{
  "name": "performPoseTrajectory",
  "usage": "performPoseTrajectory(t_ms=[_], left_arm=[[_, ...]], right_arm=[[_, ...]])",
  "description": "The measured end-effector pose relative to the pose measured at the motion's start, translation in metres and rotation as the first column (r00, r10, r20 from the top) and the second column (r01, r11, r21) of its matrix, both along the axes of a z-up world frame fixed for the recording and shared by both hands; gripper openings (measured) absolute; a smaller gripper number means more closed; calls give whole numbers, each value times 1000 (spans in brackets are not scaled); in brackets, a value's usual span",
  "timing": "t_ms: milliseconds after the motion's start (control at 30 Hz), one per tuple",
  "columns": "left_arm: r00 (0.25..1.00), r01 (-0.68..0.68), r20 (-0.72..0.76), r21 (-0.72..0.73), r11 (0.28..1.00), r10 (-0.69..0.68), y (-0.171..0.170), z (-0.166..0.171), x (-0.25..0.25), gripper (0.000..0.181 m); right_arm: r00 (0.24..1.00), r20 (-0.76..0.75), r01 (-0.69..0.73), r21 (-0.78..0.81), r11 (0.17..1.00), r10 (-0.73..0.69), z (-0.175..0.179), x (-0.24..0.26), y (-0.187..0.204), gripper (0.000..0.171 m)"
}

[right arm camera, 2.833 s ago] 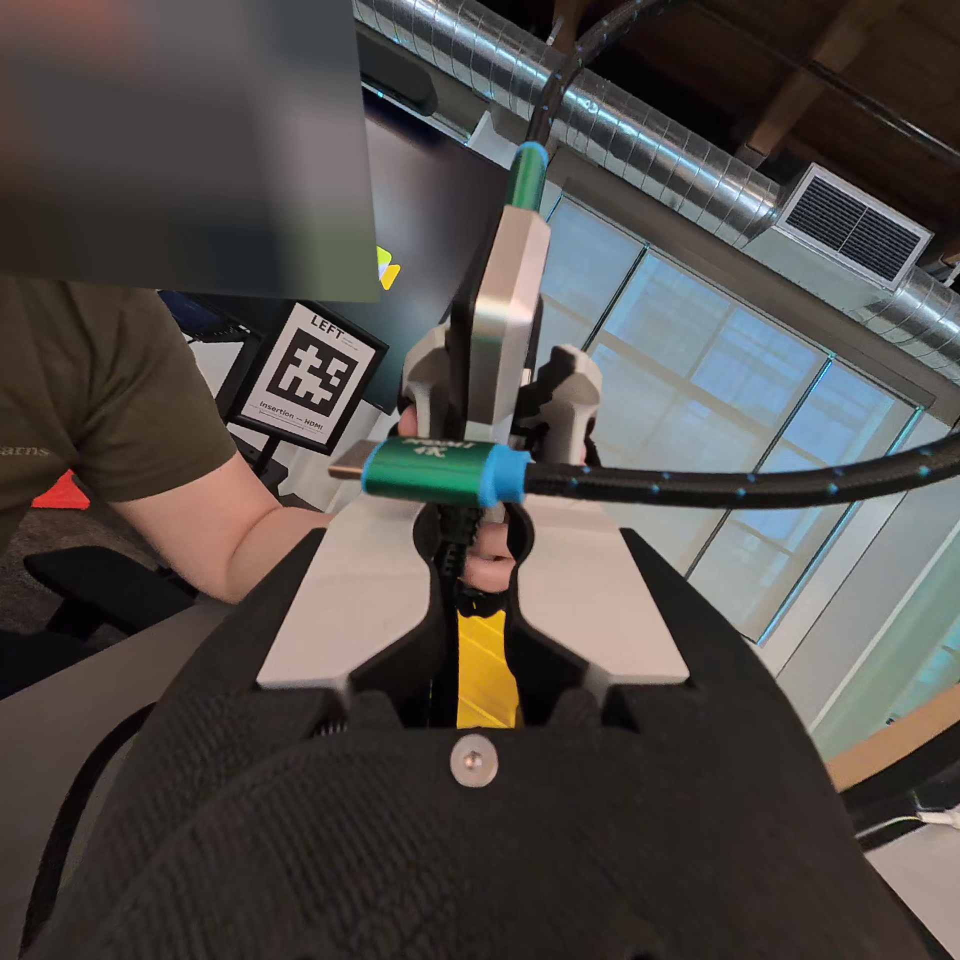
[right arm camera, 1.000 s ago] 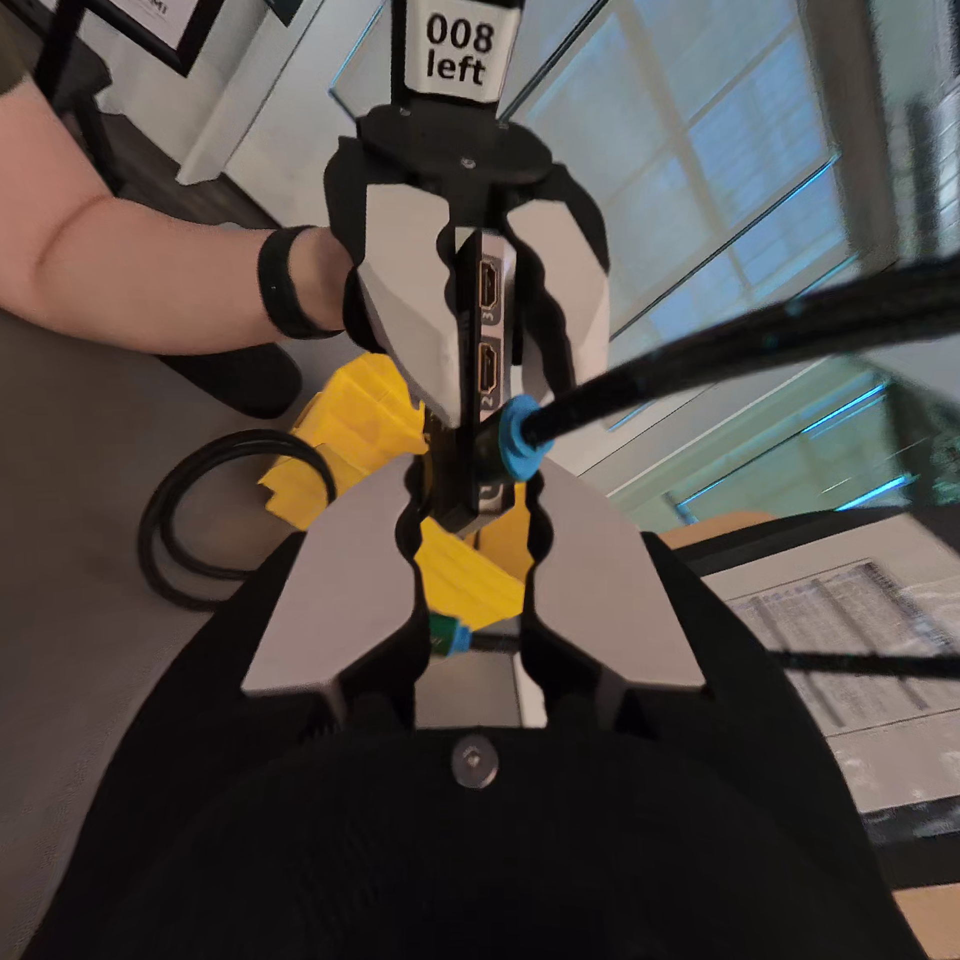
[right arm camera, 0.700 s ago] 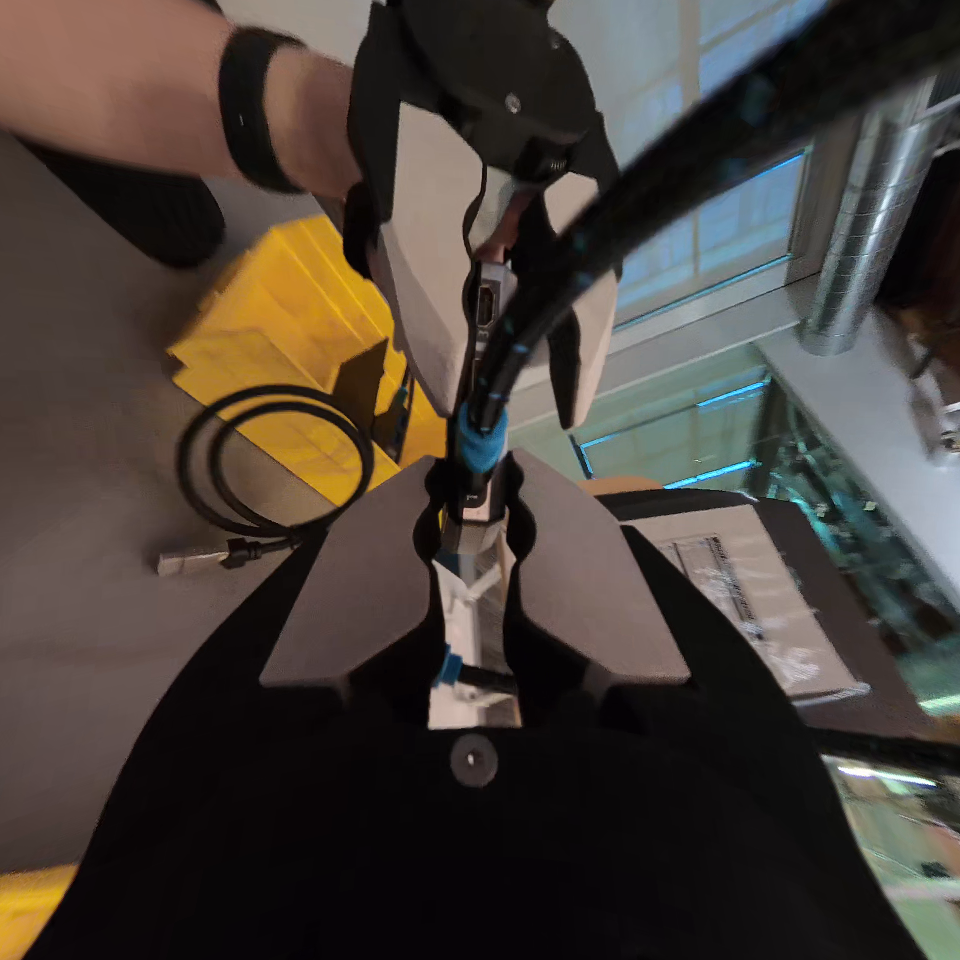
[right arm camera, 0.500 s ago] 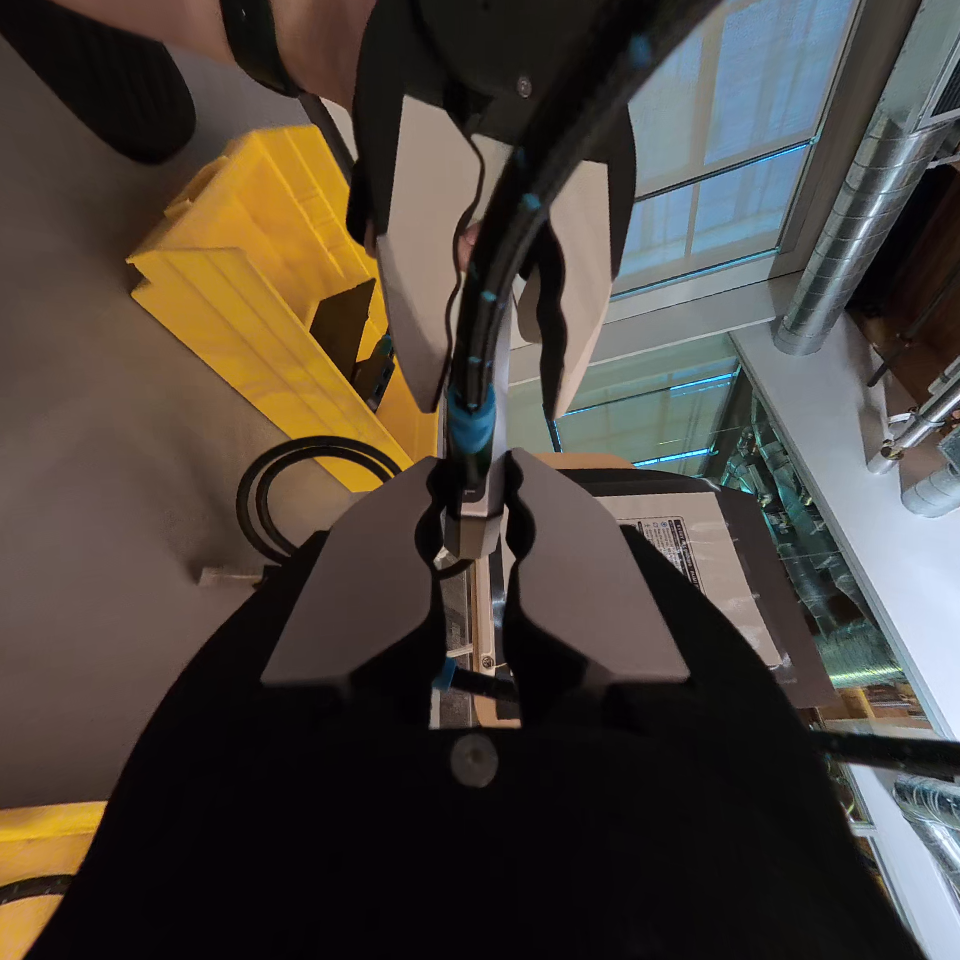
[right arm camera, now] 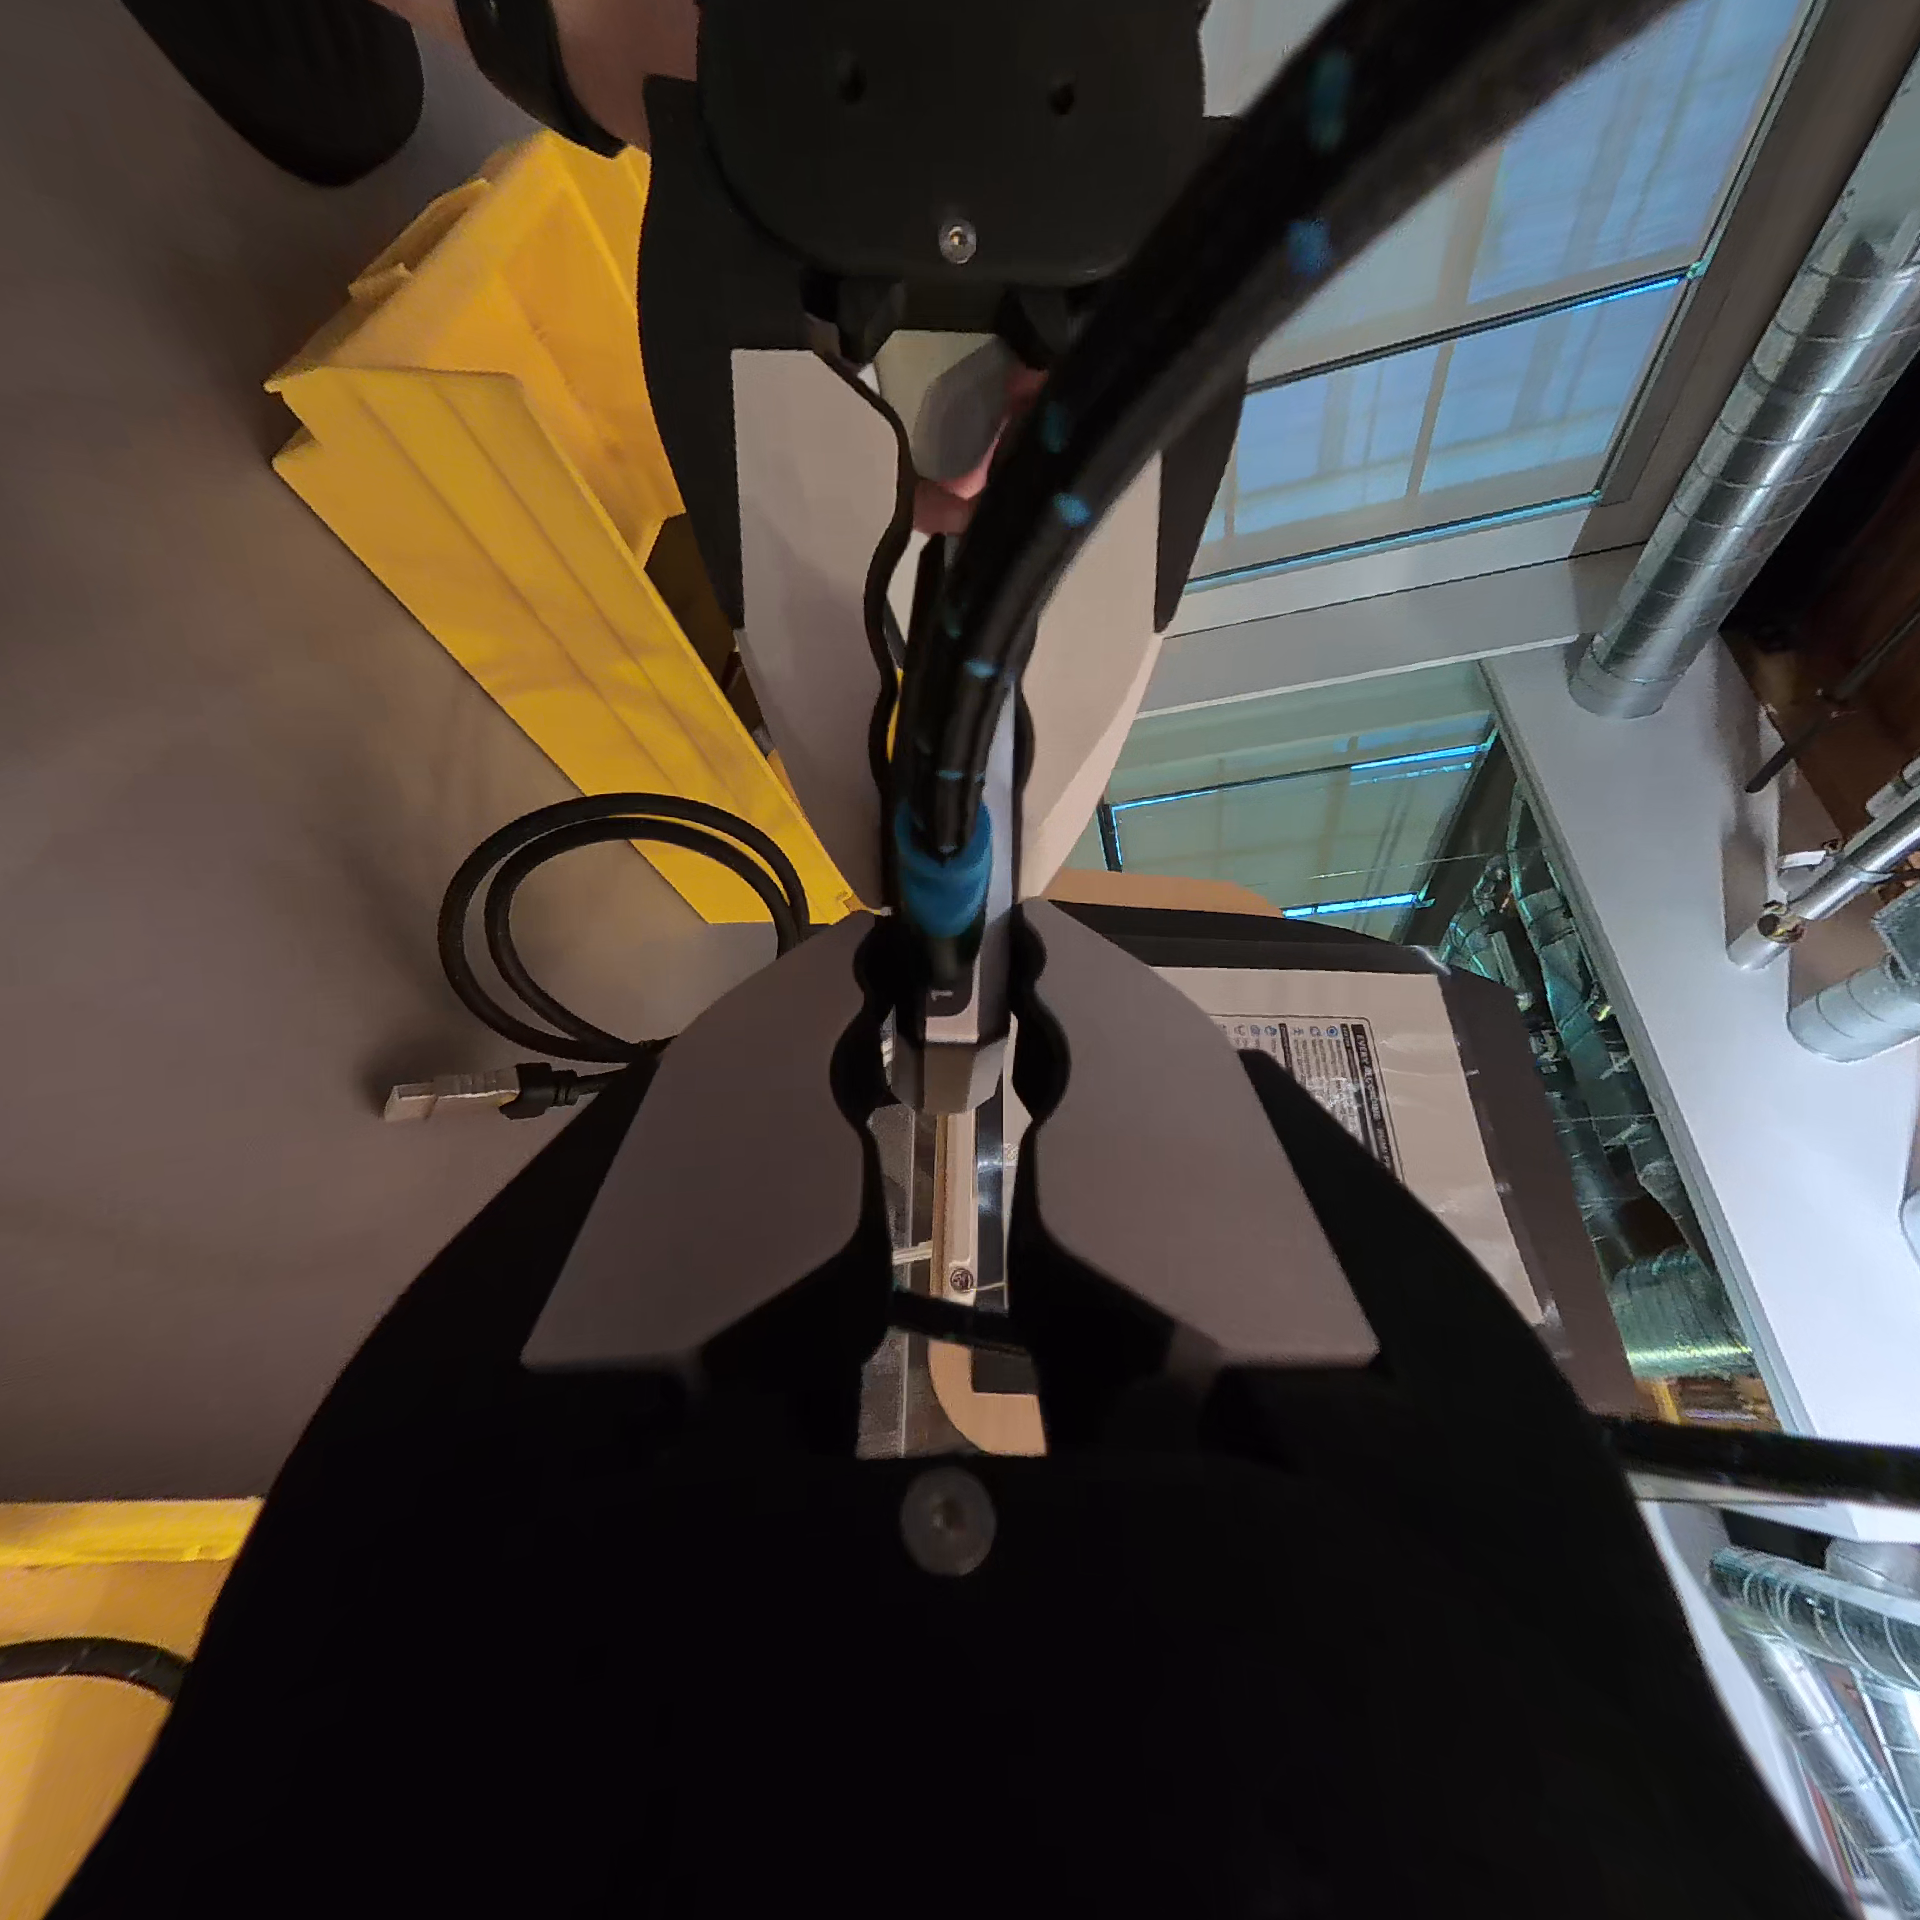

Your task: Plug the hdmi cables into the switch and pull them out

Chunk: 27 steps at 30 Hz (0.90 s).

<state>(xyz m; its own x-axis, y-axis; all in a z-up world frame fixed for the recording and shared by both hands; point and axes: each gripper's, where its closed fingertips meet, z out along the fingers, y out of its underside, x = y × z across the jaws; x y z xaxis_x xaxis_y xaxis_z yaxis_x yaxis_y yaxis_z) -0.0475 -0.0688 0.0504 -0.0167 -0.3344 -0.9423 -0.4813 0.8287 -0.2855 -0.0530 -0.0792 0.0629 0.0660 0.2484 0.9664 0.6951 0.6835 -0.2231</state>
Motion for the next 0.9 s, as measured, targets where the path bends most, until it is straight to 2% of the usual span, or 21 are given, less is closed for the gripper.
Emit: performPoseTrajectory(t_ms=[33,167,300,467,533,667,767,900], left_arm=[[1000,-7,-7,14,1000,7,1,-1,0,24],[998,-55,-9,77,995,56,5,1,2,24],[994,-105,4,120,987,105,13,3,1,24],[971,-236,89,183,954,223,37,16,-9,23],[948,-311,127,198,929,291,49,20,-15,23],[904,-422,170,214,881,392,70,22,-25,22],[895,-440,190,216,871,405,74,22,-26,23],[888,-456,193,232,859,418,74,21,-24,22]], right_arm=[[1000,5,-1,5,1000,1,-1,0,1,21],[999,23,28,87,996,-30,1,5,6,22],[998,-1,64,97,993,-64,3,9,10,23],[982,-129,150,60,987,-142,20,23,16,17],[965,-205,168,-5,986,-165,27,25,18,16],[897,-364,185,-203,961,-250,31,20,29,23],[812,-492,158,-332,930,-313,31,13,39,29],[710,-598,87,-450,889,-372,27,9,46,26]])
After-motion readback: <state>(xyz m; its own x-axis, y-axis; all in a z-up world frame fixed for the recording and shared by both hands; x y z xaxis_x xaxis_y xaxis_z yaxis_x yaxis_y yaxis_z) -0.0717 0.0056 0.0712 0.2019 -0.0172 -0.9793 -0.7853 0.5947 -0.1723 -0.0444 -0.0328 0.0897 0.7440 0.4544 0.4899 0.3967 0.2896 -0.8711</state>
